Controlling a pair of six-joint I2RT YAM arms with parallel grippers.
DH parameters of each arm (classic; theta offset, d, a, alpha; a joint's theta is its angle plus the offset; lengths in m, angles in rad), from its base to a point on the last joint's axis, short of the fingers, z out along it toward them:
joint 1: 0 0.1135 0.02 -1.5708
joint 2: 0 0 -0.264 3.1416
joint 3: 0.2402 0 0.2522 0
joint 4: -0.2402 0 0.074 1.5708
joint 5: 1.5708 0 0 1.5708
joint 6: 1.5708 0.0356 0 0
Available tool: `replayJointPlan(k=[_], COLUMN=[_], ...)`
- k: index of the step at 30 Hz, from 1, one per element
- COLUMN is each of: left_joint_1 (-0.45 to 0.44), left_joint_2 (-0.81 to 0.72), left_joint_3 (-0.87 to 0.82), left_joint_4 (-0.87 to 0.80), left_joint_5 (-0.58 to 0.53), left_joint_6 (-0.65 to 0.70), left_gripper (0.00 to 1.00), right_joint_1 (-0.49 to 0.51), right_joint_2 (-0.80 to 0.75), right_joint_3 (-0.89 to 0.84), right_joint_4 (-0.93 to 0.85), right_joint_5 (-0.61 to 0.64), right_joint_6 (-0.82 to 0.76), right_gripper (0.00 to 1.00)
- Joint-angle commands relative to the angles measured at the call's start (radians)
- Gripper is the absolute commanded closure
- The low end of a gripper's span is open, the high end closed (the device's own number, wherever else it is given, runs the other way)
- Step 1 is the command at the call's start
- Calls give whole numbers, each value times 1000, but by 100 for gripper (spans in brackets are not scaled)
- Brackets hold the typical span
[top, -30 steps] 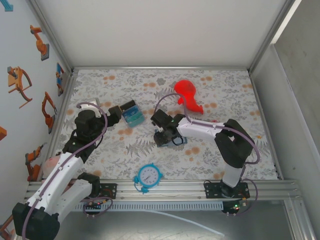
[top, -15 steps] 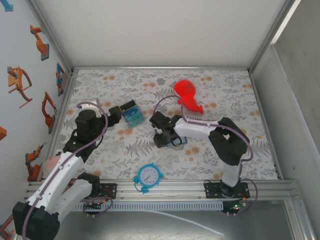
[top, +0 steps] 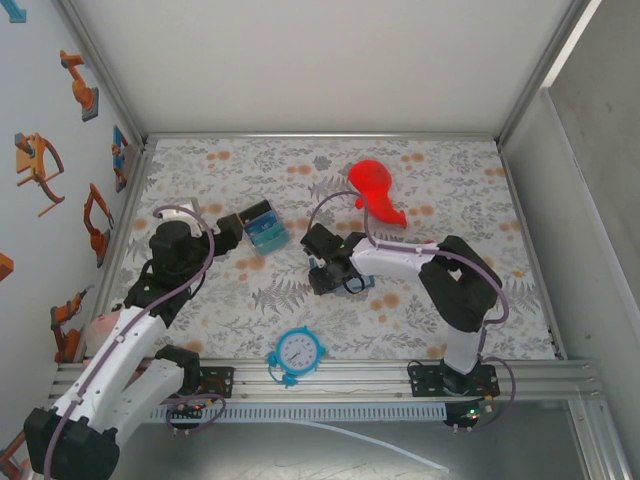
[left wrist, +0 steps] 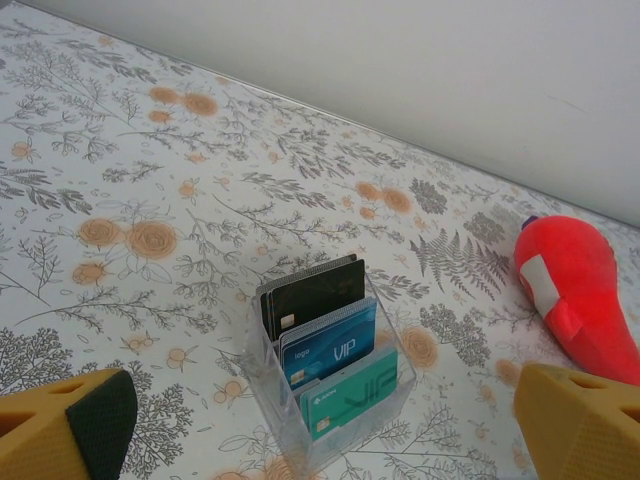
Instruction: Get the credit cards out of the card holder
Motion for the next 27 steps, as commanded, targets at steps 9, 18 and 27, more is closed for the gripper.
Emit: replayJointPlan(k=[9, 18, 27], left_joint_1=[-8, -119, -187], left_joint_2=[-32, -19, 33], left_joint_3=[23, 56, 80], left_joint_4=[-8, 3, 57], left_joint_5=[5, -109, -112], left_joint_6=[31, 96, 127], left_gripper=[3, 3, 3], right_joint_1=[-38, -38, -42], right_joint_2=[2, -96, -175], right_joint_3=[-48, -58, -106], right_joint_4=[38, 49, 46], right_joint_5=[-7, 47, 132], right_joint_6=[-26, -20, 16], right_gripper=[79, 74, 64])
